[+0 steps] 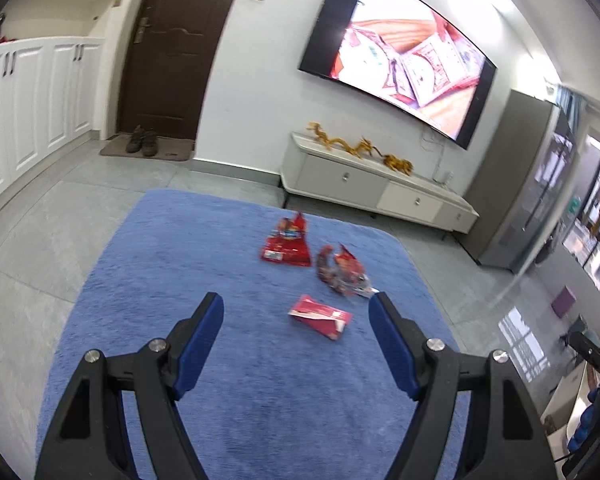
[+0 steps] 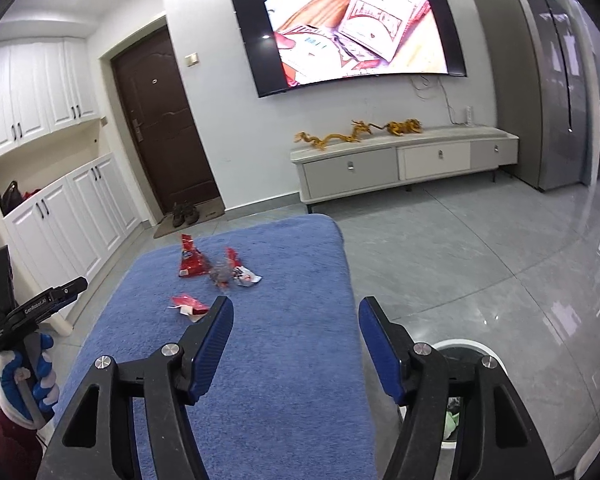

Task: Collect trash
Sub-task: 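Move both open grippers back to the remaining wrappers on the rug, then grasp the pink wrapper with the left gripper while the right gripper grasps the red-white chip bag, then carry both items over the grey bin and open both grippers to drop them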

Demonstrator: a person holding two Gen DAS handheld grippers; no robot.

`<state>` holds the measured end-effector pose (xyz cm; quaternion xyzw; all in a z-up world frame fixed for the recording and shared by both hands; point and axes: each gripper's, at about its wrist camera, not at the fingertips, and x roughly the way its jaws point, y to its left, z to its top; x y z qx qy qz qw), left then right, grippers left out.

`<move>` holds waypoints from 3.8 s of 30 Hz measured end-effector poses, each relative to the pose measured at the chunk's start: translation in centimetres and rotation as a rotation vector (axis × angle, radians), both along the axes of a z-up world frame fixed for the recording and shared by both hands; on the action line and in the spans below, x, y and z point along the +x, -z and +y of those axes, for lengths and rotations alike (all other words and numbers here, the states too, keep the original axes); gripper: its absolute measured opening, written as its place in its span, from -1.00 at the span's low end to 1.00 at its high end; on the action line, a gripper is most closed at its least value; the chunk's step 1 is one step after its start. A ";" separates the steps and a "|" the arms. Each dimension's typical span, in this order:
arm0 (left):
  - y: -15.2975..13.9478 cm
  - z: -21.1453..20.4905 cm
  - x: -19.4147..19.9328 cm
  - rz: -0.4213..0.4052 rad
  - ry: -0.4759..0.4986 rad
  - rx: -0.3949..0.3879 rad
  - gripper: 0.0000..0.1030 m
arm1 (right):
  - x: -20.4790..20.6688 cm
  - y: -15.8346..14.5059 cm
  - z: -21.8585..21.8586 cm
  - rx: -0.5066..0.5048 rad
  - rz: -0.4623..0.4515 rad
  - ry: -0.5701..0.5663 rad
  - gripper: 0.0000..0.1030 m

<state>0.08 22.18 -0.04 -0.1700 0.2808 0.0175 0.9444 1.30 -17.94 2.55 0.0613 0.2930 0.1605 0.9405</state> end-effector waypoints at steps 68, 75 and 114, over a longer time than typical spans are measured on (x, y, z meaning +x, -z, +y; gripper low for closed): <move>13.3 -5.5 13.0 0.183 0.258 -0.008 0.38 | 19.4 15.3 13.7 -0.186 0.214 -0.329 -0.60; 11.7 -6.2 8.2 0.159 0.262 -0.024 0.38 | 13.6 12.2 11.1 -0.137 0.179 -0.334 -0.60; 2.7 -38.7 12.7 0.098 0.780 0.057 0.38 | 3.8 13.6 -20.2 0.100 0.200 0.217 -0.59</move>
